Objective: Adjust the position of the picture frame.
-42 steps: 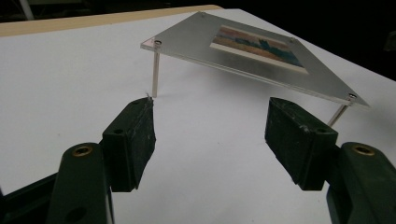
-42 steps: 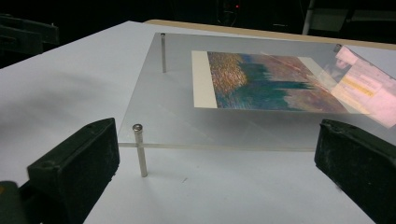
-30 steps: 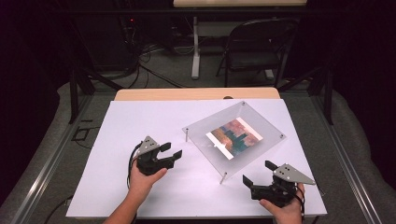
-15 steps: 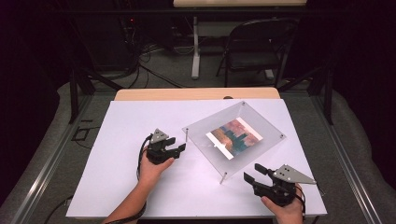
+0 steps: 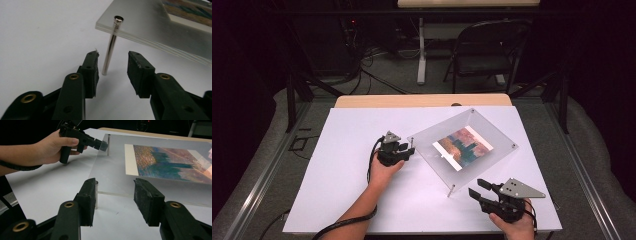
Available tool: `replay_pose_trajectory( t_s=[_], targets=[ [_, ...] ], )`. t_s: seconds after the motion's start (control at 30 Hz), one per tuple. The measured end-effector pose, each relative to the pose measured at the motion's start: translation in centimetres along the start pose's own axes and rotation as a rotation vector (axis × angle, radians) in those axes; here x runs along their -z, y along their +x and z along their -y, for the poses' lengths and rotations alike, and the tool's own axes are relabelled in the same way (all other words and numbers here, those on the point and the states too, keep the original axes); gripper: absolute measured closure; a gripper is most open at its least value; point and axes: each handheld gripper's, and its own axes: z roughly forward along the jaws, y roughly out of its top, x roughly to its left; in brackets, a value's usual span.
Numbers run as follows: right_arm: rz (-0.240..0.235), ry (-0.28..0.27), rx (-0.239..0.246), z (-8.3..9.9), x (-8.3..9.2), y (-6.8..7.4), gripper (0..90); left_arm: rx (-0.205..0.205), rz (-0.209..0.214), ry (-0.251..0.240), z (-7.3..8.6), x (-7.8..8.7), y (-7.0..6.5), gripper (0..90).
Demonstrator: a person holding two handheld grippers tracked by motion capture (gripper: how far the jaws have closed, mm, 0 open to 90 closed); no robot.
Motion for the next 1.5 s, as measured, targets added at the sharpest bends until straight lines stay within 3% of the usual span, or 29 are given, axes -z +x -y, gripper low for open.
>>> replay_pose_trajectory(
  t_s=[0.17,0.7,0.83,0.87,1.5],
  targets=[
    [-0.011,0.012,-0.02,0.1,-0.1,-0.3,52.9,0.015,0.002,-0.007,-0.2,-0.6,0.3,66.2],
    [-0.004,0.021,-0.01,0.2,-0.3,-0.2,54.0,-0.018,-0.019,0.028,-0.5,-1.6,0.1,78.5],
    [0.005,0.046,-0.013,0.3,-0.4,-0.2,54.0,-0.009,-0.012,0.033,-0.5,-1.8,0.1,79.0],
    [-0.002,0.053,-0.038,0.4,-0.4,-0.3,55.5,-0.001,-0.011,0.036,-0.5,-1.9,0.1,79.6],
    [-0.011,0.181,-0.05,1.1,-1.9,0.0,65.2,-0.006,0.032,0.067,-1.7,-1.3,0.3,82.4]
  ],
)
